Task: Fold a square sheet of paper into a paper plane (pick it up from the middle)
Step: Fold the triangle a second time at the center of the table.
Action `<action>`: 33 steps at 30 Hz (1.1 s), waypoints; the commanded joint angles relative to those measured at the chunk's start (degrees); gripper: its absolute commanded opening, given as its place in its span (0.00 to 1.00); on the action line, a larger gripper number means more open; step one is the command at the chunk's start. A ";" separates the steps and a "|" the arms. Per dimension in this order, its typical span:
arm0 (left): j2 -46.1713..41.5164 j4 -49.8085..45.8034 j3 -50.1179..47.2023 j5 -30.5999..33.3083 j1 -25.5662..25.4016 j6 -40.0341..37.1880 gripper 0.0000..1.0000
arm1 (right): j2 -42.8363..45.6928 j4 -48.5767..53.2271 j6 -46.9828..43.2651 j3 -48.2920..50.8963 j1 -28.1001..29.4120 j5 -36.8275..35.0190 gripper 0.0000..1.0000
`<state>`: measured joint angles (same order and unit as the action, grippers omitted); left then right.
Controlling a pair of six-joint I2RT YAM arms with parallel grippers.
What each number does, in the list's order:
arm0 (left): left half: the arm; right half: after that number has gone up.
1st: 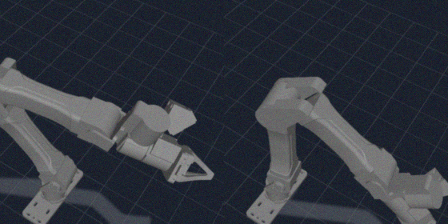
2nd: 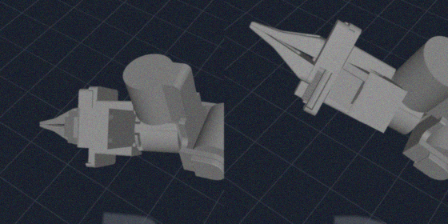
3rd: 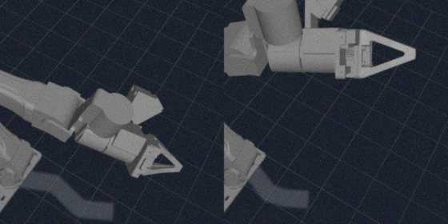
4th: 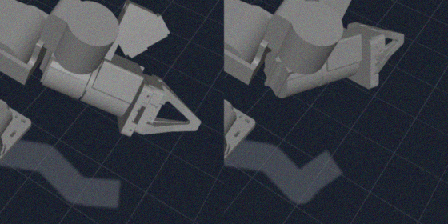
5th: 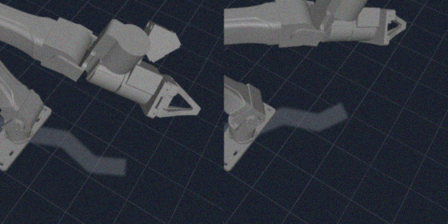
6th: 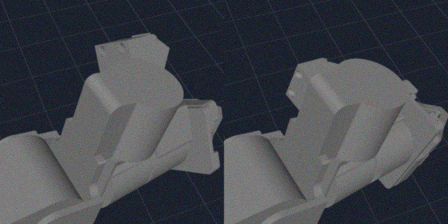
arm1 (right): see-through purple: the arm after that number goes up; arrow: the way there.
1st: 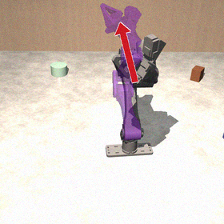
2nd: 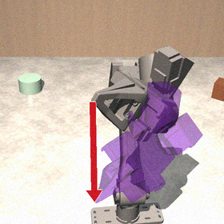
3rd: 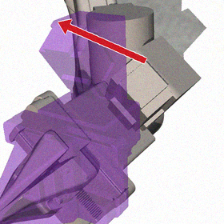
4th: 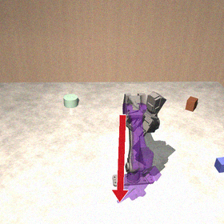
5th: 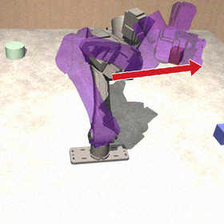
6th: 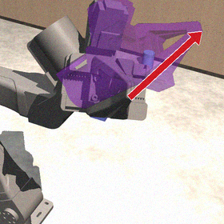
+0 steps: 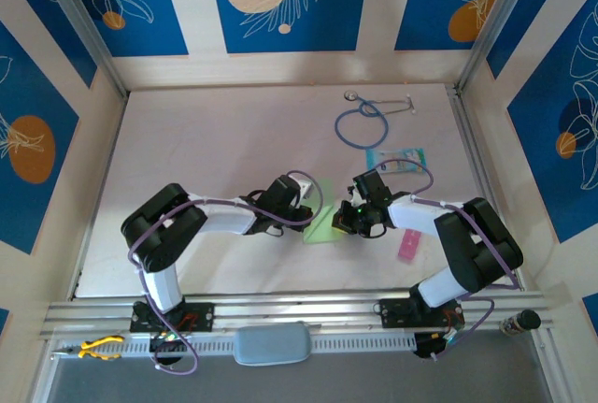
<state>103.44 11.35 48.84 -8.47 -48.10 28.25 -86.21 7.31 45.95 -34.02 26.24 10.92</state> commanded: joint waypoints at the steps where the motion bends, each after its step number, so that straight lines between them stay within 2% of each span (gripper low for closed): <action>1: 1.28 0.77 -0.67 0.76 0.56 0.84 0.02 | -1.68 3.46 0.14 -0.07 0.38 -1.51 0.00; 33: 0.89 -0.81 -1.74 2.12 0.72 2.63 0.00 | -1.34 3.97 0.14 -1.06 0.30 -1.44 0.00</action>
<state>103.63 12.69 48.25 -8.25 -48.10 30.17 -86.48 8.40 45.98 -34.74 26.24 10.72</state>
